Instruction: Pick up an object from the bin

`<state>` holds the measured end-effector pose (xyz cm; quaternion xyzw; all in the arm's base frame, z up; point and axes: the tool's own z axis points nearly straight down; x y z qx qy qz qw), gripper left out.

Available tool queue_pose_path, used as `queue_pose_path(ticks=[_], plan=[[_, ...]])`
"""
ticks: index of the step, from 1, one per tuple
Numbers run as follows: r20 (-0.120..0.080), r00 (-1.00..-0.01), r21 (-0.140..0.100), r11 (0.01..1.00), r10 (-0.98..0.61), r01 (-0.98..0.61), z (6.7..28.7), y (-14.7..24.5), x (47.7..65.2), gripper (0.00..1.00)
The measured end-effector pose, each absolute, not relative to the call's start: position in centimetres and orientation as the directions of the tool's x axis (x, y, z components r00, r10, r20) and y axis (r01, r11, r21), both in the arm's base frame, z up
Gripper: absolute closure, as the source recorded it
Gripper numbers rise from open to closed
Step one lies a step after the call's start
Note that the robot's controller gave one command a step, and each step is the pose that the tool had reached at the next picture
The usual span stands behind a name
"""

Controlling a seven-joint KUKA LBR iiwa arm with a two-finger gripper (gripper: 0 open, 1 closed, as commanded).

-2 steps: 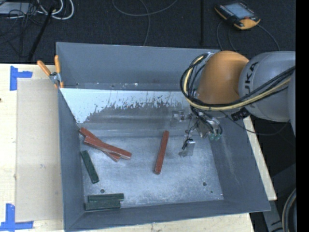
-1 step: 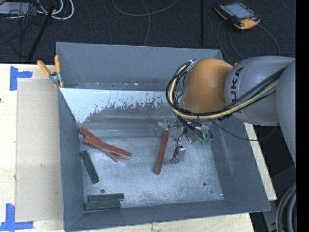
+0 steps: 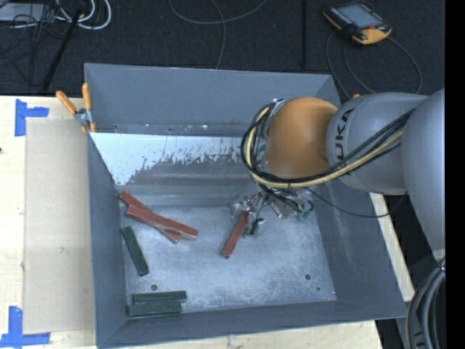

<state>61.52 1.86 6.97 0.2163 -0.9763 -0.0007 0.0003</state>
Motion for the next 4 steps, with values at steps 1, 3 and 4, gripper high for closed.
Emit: queue_pose_path(ticks=[1, 3, 4], plan=[[0.000, -0.907, 0.002, 0.907, -0.422, -0.422, 7.0, 1.9, 61.5, 1.00], [-0.002, -0.960, 0.000, 0.960, -0.280, -0.280, 22.3, 2.8, 60.0, 1.00], [0.004, -0.999, 0.003, 0.999, -0.041, -0.041, 17.4, 9.1, 59.1, 0.00]])
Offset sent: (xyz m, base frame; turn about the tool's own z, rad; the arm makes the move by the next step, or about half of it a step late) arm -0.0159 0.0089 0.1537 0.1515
